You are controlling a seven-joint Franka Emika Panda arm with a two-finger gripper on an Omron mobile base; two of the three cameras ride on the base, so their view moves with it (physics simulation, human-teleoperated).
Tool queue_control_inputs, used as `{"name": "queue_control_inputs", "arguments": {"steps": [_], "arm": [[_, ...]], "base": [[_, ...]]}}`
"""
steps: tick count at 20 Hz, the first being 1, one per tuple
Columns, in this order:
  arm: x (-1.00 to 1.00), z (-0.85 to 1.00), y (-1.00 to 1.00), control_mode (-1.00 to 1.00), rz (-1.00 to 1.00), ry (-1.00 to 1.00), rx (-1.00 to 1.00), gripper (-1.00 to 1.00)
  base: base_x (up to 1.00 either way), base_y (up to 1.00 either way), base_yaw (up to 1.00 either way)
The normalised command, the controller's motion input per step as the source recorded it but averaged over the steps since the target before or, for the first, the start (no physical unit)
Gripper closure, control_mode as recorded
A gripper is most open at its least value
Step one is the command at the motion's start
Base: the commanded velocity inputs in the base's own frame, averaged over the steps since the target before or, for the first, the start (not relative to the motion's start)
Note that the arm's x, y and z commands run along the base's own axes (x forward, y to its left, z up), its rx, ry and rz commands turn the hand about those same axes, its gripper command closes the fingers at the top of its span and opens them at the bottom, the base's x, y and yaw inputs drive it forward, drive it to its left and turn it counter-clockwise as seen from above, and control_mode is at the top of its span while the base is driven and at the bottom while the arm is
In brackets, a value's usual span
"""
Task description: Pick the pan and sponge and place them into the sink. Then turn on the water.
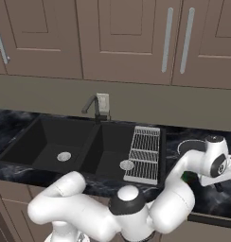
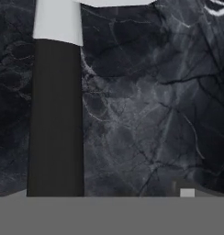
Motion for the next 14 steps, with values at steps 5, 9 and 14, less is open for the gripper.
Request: {"name": "queue_control_inputs", "arguments": {"steps": [5, 9, 14], "arm": [[-0.03, -0.23, 0.00, -1.00, 0.00, 0.00, 0.04, 1.00], [-0.24, 0.00, 0.19, -1.00, 0.00, 0.00, 0.08, 1.00], [-0.45, 0.01, 0.30, -1.00, 0.02, 0.00, 0.08, 1.00]], "base": [[0.00, 0.00, 0.00], [0.00, 0.00, 0.00], [0.00, 0.00, 0.00]]}}
